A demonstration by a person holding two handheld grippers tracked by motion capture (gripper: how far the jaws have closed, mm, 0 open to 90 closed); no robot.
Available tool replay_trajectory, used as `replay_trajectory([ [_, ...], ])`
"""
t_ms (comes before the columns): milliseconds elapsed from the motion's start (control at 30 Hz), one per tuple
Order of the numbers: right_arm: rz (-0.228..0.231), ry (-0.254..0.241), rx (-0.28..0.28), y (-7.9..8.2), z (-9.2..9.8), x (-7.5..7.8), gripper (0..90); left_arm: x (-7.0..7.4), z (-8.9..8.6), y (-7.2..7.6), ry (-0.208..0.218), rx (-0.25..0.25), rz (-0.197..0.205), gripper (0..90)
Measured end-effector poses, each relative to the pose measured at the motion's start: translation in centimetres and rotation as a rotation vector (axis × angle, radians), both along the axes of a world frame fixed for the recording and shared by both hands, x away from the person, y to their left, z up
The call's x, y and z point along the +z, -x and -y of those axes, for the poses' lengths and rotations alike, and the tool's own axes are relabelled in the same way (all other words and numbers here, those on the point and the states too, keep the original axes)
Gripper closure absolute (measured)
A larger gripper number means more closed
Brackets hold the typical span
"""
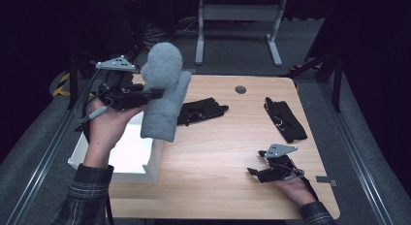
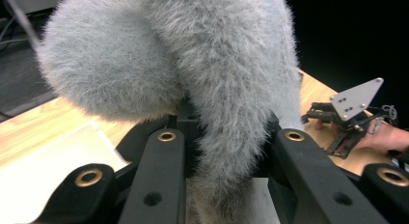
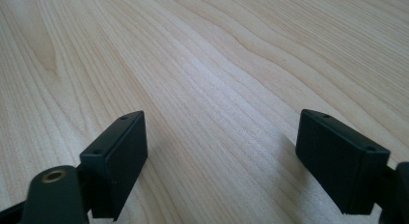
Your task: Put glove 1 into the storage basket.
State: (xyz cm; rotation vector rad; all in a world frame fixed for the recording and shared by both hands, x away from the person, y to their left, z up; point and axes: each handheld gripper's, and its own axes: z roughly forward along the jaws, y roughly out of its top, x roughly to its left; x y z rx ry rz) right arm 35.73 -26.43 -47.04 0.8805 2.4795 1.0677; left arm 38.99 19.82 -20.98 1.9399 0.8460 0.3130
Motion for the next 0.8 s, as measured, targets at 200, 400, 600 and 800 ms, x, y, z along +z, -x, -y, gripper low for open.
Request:
replay_trajectory([
  [200, 0.000, -0.002, -0.001, 0.0, 0.0, 0.0, 19.1, -0.6, -2.9, 0.3, 0.000, 0.059, -0.012, 74.3],
  [400, 0.000, -0.001, -0.002, 0.0, 0.0, 0.0, 19.1, -1.6, -4.7, 0.5, -0.004, 0.096, -0.035, 74.3],
  [600, 0.000, -0.001, -0.003, 0.0, 0.0, 0.0, 19.1, -4.1, -6.5, 0.4, -0.013, 0.132, -0.083, 74.4],
  [800, 0.000, -0.002, -0.002, 0.0, 0.0, 0.0, 19.0, -7.1, -7.4, 0.1, -0.027, 0.160, -0.144, 74.4],
])
